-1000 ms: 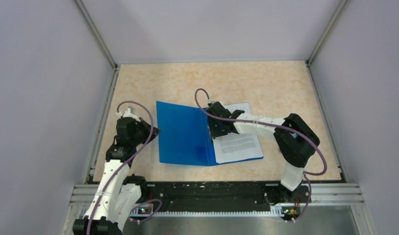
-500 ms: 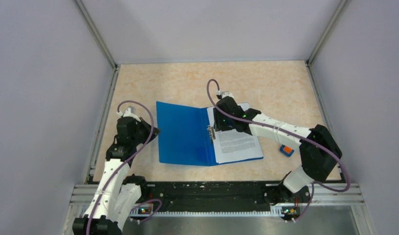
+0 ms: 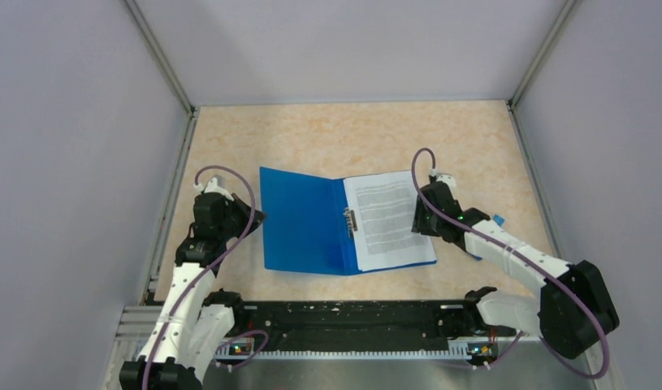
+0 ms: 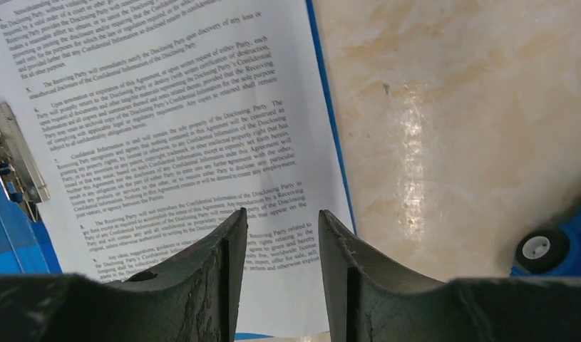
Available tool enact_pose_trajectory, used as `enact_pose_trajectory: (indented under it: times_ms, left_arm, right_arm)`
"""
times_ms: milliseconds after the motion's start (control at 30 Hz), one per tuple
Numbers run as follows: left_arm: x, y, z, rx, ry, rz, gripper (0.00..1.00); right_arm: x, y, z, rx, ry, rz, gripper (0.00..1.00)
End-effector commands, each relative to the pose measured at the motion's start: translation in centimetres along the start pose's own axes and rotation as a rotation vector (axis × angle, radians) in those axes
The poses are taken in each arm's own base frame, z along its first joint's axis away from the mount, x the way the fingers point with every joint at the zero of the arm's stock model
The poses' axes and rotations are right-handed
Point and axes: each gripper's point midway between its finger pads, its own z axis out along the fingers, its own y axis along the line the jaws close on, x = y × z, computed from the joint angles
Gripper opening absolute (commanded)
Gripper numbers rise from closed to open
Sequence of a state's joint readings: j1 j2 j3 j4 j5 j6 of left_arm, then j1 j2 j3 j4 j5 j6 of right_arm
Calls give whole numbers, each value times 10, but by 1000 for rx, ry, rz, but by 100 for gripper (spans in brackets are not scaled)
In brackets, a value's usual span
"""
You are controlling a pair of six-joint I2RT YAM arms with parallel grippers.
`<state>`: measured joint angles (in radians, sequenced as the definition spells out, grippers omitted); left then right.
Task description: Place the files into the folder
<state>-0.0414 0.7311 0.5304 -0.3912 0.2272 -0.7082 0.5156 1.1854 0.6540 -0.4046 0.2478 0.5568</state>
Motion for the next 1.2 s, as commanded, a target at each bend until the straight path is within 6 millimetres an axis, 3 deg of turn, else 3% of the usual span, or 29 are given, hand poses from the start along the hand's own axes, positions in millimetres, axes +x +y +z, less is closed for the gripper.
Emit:
enact_pose_trajectory:
  times_ms: [0, 100, 267, 567, 1167]
  left_arm:
    - [-20, -16, -5, 31, -58, 21, 0]
    - [-20, -15, -4, 30, -56, 20, 0]
    - [-20, -16, -4, 27, -55, 22, 0]
    - [-21, -16, -4, 28, -55, 16, 0]
    - [-17, -16, -3, 29, -47, 9, 0]
  right_arm:
    - [-2, -15, -5, 31, -51, 44, 44]
    - [3, -23, -4, 44, -45, 52, 54]
    - [7, -28, 2, 36, -32, 68, 55]
    - [20, -25, 15, 14, 18, 54, 50]
    - [30, -17, 21, -30, 57, 52, 39]
